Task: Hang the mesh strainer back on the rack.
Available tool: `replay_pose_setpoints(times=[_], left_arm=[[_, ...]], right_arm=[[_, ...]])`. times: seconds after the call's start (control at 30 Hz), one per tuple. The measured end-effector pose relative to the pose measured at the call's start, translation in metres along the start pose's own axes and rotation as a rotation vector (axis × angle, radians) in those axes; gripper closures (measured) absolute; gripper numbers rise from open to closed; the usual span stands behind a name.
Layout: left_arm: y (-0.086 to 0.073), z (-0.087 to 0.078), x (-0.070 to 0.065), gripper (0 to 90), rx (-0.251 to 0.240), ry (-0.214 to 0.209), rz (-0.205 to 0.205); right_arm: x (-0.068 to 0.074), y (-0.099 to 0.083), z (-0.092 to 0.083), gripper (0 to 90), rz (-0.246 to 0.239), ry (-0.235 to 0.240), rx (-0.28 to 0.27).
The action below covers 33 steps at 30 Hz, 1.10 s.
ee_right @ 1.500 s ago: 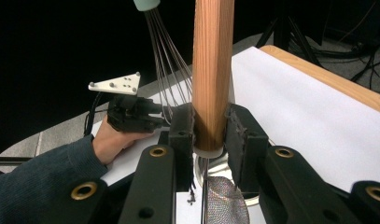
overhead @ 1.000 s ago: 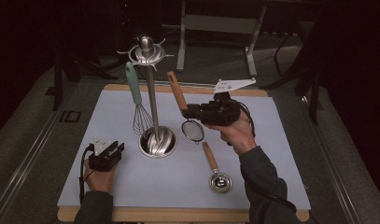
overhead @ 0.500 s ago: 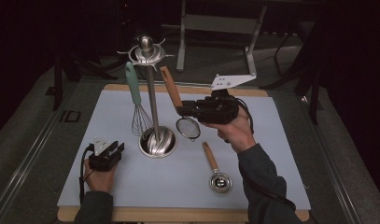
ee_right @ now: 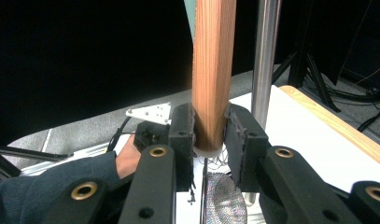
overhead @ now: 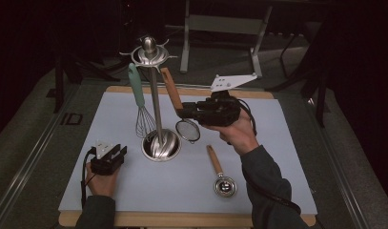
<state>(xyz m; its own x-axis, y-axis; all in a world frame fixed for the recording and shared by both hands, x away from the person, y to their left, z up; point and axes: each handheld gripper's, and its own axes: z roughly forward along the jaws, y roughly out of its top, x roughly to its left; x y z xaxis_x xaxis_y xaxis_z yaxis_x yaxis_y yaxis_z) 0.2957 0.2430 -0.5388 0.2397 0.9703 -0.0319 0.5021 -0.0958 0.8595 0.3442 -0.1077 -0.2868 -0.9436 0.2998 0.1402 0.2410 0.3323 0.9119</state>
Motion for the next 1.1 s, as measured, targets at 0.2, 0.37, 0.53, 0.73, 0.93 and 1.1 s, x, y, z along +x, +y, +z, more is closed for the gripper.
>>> replay_pose_setpoints(times=[0.2, 0.37, 0.53, 0.73, 0.93, 1.1], left_arm=[[0.000, 0.000, 0.000, 69.1, 0.001, 0.000, 0.001], [0.000, 0.000, 0.000, 69.1, -0.001, -0.001, 0.000], [0.000, 0.000, 0.000, 69.1, 0.000, -0.002, -0.001], [0.000, 0.000, 0.000, 69.0, -0.001, -0.003, -0.002], [0.000, 0.000, 0.000, 69.0, 0.001, -0.003, 0.000], [0.000, 0.000, 0.000, 68.9, 0.001, -0.002, 0.001]], right_arm=[[-0.003, 0.004, 0.001, 73.1, 0.013, -0.016, -0.005], [-0.006, 0.010, 0.004, 73.0, 0.018, -0.028, -0.014], [-0.005, 0.016, 0.007, 73.1, 0.012, -0.033, -0.022], [-0.004, 0.028, 0.009, 73.1, 0.002, -0.040, -0.036], [-0.003, 0.034, 0.010, 73.1, -0.006, -0.045, -0.038], [-0.002, 0.035, 0.012, 73.2, -0.009, -0.048, -0.033]])
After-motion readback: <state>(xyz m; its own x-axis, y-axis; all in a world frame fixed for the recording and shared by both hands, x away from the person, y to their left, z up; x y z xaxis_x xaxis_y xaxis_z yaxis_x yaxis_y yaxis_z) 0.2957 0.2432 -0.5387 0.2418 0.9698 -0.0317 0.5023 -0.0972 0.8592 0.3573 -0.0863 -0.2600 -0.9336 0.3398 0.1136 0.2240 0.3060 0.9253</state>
